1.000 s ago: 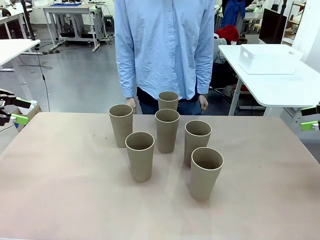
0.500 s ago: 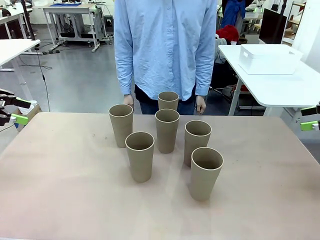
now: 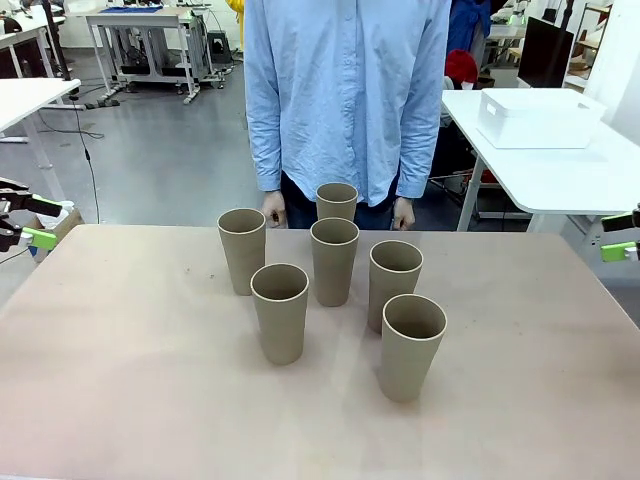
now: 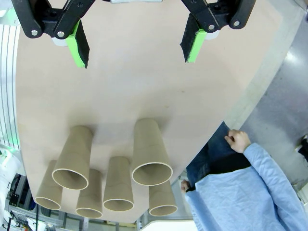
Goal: Stack the cups and store them in the basket.
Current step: Pick up two Reusable plastic cups , one in each hand.
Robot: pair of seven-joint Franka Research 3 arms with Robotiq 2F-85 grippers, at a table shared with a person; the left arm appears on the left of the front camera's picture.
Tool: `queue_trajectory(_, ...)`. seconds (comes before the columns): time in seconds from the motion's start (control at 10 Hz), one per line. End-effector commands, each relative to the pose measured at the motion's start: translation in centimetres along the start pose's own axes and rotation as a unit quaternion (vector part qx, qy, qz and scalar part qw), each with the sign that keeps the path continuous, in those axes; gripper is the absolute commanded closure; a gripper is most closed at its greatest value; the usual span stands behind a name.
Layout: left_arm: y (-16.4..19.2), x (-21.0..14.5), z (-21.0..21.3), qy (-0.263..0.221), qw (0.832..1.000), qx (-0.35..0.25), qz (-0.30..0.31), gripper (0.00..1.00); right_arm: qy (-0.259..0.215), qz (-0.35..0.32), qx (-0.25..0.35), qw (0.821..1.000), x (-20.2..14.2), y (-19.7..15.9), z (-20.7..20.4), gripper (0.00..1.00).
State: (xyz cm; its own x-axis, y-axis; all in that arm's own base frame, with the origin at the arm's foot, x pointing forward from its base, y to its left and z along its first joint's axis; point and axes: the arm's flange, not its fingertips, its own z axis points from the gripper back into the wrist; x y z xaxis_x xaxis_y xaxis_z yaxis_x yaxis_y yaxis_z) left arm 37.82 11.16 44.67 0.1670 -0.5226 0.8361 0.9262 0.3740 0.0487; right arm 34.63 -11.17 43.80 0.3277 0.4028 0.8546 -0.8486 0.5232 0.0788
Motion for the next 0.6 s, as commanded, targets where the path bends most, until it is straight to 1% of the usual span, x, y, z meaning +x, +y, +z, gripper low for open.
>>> queue_trajectory(0.0, 2.5, 0.2, -1.0, 0.004, 1.000, -0.023, 0.002, 0.00, -0.004, 0.017, 0.026, 1.000, 0.9, -1.5, -1.5, 0.00)
queue_trajectory(0.1, 4.5, 0.5, -2.4, 0.007, 0.999, -0.045, -0.006, 0.00, -0.011, 0.030, 0.066, 0.997, 1.2, -2.4, -2.9, 0.00)
queue_trajectory(0.2, 6.0, 0.8, -4.1, -0.003, 0.997, -0.073, -0.014, 0.00, -0.026, 0.048, 0.100, 0.994, 1.0, -2.9, -4.4, 0.00)
queue_trajectory(0.4, 7.7, 0.4, -7.4, -0.025, 0.993, -0.112, -0.018, 0.00, -0.049, 0.072, 0.184, 0.979, -0.5, -3.2, -7.6, 0.00)
queue_trajectory(0.5, 8.0, -0.2, -9.0, -0.047, 0.989, -0.137, -0.016, 0.00, -0.063, 0.082, 0.219, 0.970, -1.8, -2.4, -9.4, 0.00)
